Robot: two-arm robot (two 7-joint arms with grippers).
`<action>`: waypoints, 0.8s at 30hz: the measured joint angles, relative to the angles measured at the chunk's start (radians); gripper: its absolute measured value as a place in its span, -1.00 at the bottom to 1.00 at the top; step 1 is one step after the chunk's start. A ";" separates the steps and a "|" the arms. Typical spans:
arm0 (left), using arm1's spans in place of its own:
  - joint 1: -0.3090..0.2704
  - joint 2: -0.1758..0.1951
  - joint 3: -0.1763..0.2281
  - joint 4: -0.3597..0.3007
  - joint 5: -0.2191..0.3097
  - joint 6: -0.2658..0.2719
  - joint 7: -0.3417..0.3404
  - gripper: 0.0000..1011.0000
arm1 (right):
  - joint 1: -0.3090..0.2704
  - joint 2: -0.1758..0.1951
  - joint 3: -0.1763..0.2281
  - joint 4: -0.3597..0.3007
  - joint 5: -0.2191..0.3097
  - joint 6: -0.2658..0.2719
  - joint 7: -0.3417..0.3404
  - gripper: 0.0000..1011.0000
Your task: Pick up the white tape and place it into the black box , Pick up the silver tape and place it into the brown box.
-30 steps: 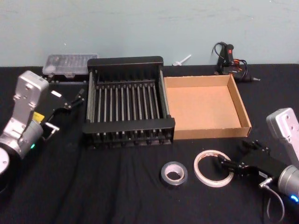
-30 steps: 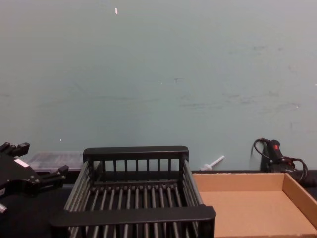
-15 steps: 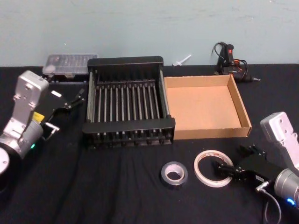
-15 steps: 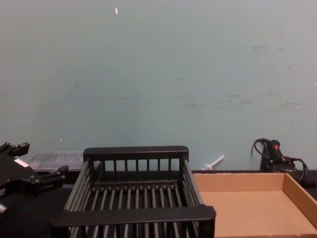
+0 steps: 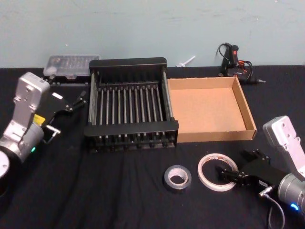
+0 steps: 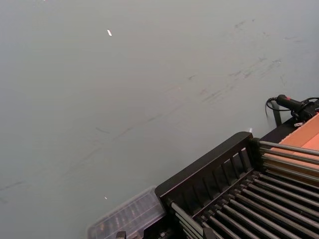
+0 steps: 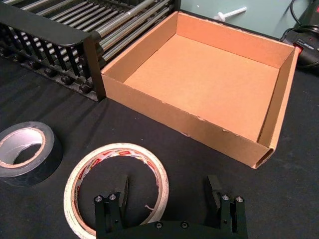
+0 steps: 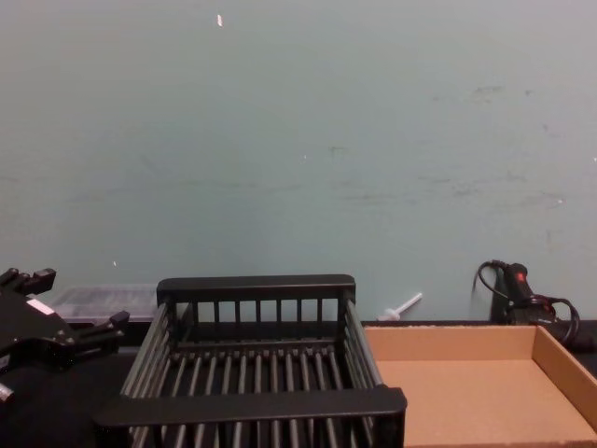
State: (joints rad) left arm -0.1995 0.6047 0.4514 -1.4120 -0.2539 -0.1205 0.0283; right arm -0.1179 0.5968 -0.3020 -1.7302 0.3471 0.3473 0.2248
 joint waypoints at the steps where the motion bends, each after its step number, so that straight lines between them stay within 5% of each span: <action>1: 0.000 0.000 0.000 0.000 0.000 0.000 0.000 0.98 | 0.000 -0.002 0.001 0.000 -0.002 0.001 0.002 0.98; 24: 0.000 0.000 0.000 0.000 0.000 0.000 0.000 0.98 | -0.001 -0.012 0.006 0.003 -0.012 0.009 0.011 0.86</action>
State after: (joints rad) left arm -0.1995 0.6047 0.4514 -1.4120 -0.2539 -0.1206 0.0283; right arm -0.1192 0.5845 -0.2957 -1.7270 0.3350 0.3564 0.2357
